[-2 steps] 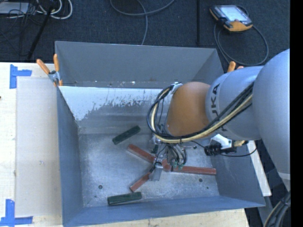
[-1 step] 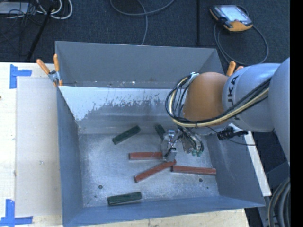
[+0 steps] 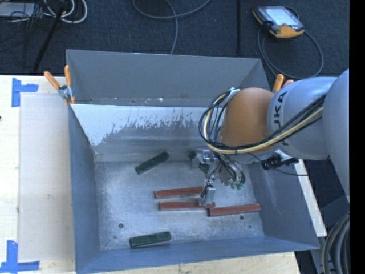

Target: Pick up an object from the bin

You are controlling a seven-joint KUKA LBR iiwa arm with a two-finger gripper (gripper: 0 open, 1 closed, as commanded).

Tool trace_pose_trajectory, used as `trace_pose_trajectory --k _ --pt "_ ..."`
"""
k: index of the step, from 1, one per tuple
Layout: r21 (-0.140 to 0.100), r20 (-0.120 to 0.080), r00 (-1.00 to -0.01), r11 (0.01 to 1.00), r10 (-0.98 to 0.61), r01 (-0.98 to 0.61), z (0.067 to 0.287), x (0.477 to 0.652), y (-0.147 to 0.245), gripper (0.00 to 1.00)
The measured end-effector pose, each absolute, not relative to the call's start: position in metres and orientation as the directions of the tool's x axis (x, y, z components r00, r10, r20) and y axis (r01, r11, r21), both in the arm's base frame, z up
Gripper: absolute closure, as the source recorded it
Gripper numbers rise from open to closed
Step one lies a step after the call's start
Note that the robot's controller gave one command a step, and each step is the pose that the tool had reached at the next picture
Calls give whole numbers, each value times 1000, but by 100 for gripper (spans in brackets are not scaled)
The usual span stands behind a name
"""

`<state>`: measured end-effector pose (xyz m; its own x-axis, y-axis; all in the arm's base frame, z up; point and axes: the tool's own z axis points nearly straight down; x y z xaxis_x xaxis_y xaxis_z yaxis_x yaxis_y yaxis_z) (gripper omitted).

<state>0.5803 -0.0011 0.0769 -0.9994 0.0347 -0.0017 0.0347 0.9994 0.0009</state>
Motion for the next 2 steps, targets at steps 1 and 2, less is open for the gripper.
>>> trace_pose_trajectory --k 1,2 --pt "1 -1 -999 999 37 37 77 580 -1 100" --pt "1 -1 -999 999 37 37 77 580 -1 100"
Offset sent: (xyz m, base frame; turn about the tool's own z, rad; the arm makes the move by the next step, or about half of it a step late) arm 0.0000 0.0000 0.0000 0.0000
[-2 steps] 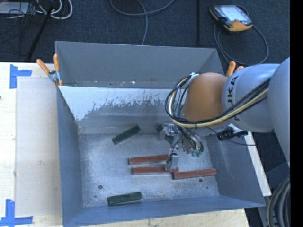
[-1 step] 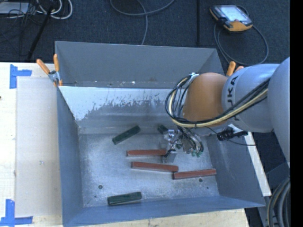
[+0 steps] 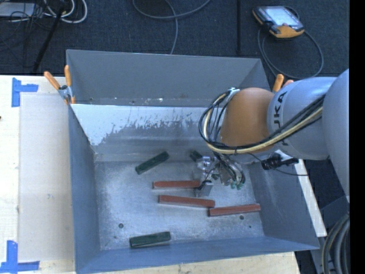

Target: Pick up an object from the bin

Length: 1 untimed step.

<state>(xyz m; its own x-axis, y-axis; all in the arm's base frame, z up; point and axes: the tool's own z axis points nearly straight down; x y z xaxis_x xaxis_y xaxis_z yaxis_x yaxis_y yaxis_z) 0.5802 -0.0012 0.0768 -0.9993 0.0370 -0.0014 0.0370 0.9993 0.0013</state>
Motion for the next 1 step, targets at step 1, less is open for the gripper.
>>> trace_pose_trajectory --k 1 --pt "1 -1 -997 997 74 74 129 605 19 100"
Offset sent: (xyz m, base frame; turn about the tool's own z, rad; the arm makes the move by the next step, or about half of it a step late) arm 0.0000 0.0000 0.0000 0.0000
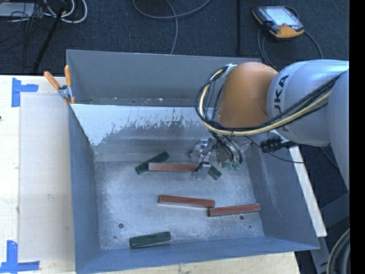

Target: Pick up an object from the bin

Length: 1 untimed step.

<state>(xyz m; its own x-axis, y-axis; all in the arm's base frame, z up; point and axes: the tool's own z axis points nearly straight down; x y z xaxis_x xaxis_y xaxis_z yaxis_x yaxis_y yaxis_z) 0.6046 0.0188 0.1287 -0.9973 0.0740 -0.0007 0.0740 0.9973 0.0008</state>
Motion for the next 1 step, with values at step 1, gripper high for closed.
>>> trace_pose_trajectory --k 1 --pt "1 -1 -997 997 74 74 129 605 19 100"
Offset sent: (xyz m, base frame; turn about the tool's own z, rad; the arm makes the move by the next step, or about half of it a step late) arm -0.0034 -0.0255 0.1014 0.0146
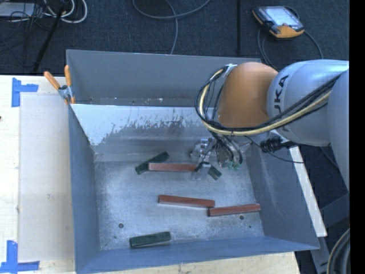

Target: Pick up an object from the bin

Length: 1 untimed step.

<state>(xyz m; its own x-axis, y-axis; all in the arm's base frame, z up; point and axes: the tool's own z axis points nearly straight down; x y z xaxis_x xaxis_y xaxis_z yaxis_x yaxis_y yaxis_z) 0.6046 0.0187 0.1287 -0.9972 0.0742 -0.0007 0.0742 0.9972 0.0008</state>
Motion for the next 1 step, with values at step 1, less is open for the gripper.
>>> trace_pose_trajectory --k 1 --pt "0 -1 -996 996 90 90 230 602 -6 100"
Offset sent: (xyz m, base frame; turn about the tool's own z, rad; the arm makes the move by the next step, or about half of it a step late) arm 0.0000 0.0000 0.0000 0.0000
